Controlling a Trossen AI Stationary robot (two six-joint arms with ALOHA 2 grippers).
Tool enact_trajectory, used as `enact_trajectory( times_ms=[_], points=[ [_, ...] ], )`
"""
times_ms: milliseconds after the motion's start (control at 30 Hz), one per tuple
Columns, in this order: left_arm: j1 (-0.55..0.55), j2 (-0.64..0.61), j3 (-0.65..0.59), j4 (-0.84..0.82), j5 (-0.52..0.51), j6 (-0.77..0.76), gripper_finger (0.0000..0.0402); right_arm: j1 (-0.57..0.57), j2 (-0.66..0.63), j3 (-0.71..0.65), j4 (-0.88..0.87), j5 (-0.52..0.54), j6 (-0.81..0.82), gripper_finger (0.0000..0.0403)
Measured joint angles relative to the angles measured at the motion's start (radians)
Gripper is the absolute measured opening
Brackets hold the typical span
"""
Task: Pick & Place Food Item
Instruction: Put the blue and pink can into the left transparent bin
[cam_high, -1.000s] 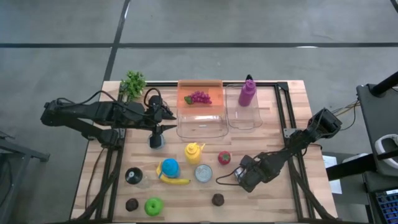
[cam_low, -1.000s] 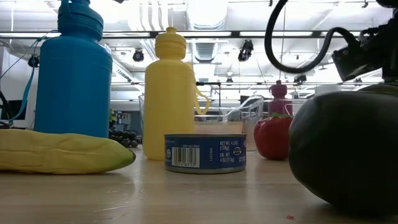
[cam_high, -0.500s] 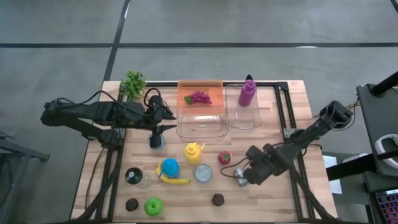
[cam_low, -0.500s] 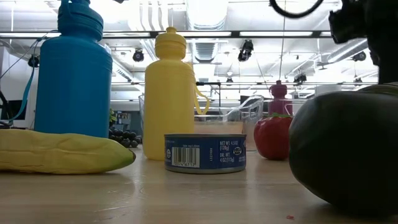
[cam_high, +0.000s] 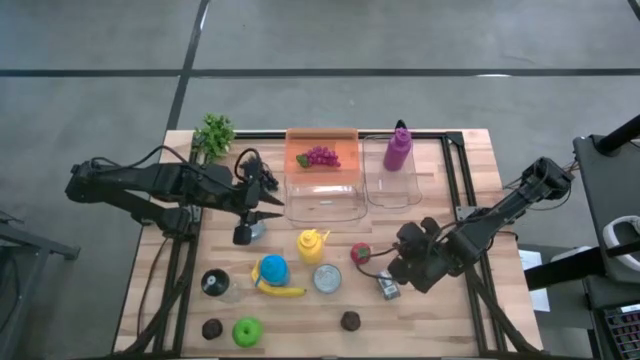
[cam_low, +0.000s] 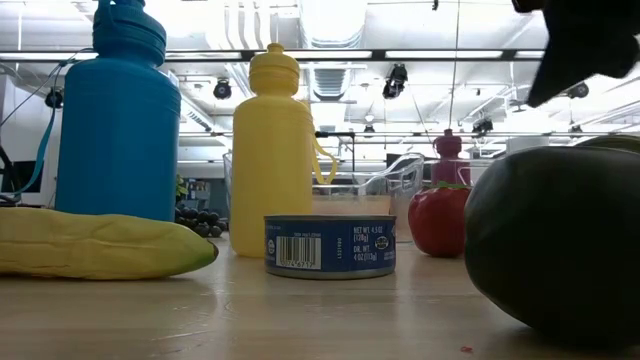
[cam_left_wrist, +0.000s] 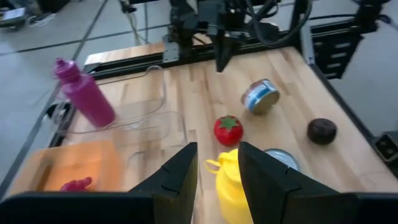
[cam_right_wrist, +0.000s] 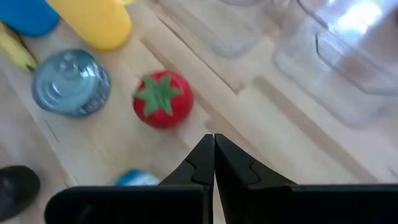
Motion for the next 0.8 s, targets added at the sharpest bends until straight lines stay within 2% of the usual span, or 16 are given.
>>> enact_trajectory(
  times_ms=[333,500,600,800],
  points=[
    [-0.001,0.000,0.000,0.002,0.142,0.044,0.0117,0.000,0.082,0.118,0.002,0.043,-0.073,0.0008],
    [-0.001,0.000,0.000,0.002,0.178,0.055,0.0114,0.000,0.137,0.186,0.003,0.043,-0.092,0.0008],
    [-0.001,0.000,0.000,0.006,0.207,0.056,0.0100,0.000,0.165,0.226,0.003,0.043,-0.125,0.0008],
    [-0.002,0.000,0.000,0.010,0.211,0.062,0.0047,0.000,0.206,0.282,-0.005,0.042,-0.141,0.0008]
  ],
)
